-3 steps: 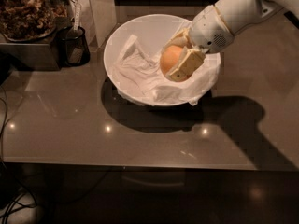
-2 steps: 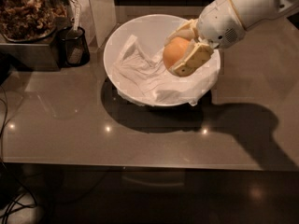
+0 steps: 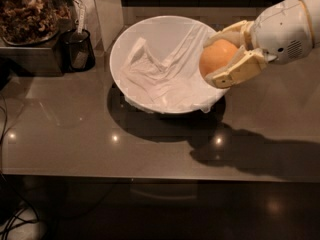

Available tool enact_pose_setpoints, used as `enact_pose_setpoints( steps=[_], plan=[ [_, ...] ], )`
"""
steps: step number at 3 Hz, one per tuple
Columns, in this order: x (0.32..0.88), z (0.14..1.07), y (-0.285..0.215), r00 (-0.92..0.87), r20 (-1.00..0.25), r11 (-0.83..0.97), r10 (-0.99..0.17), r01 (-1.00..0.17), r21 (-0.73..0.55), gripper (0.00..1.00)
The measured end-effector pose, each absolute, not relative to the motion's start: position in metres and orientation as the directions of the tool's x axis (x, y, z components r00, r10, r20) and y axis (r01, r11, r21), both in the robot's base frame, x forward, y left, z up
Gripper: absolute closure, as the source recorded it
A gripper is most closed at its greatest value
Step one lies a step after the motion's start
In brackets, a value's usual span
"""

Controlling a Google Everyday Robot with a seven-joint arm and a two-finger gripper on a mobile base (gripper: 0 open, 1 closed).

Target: Pick orange from white bowl

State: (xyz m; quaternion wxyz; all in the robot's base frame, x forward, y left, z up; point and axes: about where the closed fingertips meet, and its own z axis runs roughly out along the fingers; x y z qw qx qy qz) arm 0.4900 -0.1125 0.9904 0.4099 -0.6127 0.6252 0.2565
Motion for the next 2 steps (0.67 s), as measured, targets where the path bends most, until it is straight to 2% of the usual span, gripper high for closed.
enact_pose_setpoints(
  steps=[1,2],
  plan=[
    [0.4676,0.9935,-0.1398,0.038,-0.85,0.209,-0.526,-0.962,-0.173,1.0],
    [0.4649,0.9933,-0.1456,0.029,-0.851,0.223,-0.524,-0.96,-0.17,1.0]
  ],
)
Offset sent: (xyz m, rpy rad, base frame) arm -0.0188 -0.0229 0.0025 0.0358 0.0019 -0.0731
